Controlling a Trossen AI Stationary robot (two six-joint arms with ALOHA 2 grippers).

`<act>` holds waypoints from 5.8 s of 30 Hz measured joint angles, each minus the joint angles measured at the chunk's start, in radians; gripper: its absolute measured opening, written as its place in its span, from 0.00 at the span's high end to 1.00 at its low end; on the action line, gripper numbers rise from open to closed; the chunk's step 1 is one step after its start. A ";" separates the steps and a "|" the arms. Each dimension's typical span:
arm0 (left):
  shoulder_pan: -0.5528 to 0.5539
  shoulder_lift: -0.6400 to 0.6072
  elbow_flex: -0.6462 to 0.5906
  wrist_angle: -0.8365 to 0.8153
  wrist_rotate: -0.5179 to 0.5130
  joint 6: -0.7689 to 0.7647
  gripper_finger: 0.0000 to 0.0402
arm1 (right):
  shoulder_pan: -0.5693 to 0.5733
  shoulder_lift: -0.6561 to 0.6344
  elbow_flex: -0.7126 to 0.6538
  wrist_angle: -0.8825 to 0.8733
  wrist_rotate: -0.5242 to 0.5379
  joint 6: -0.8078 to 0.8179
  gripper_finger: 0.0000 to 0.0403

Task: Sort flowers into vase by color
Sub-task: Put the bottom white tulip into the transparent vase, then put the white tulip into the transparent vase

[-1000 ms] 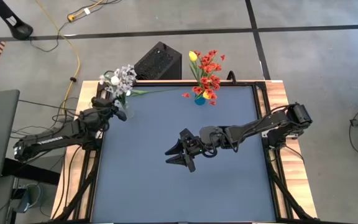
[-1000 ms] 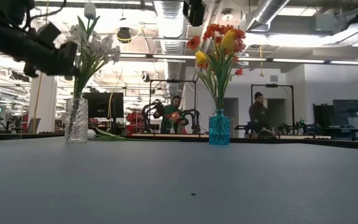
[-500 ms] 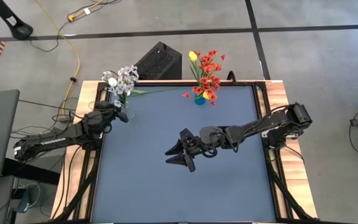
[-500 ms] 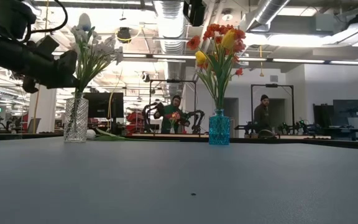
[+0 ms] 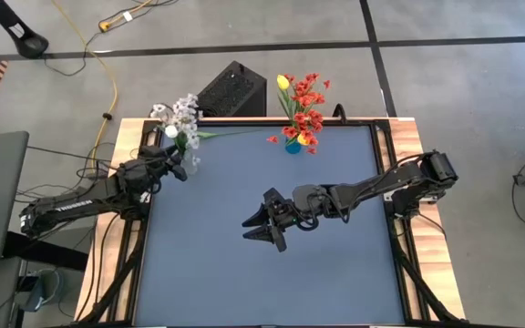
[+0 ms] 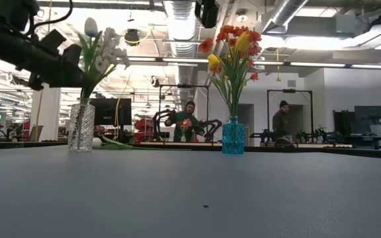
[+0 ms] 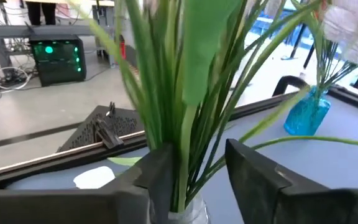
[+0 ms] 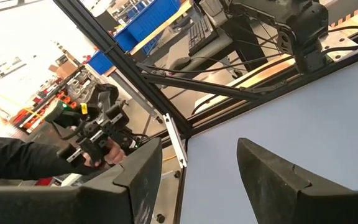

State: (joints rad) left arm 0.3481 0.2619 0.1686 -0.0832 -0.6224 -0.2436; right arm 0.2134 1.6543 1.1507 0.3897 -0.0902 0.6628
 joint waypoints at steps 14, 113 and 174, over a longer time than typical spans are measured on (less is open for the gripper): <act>0.000 0.000 0.277 -0.505 0.459 -0.199 0.64 | 0.030 0.000 0.000 -0.004 0.002 -0.118 0.42; 0.001 0.332 1.086 -0.852 0.007 -0.048 0.64 | -1.177 0.461 1.186 -0.352 -0.614 -0.201 0.54; 0.940 1.101 1.655 -0.961 0.802 0.339 0.64 | -0.663 0.839 1.186 -0.869 -0.066 -0.742 0.54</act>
State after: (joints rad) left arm 1.2877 1.3628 1.8233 -1.0443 0.1799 0.0955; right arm -0.4496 2.4931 2.3371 -0.4796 -0.1561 -0.0792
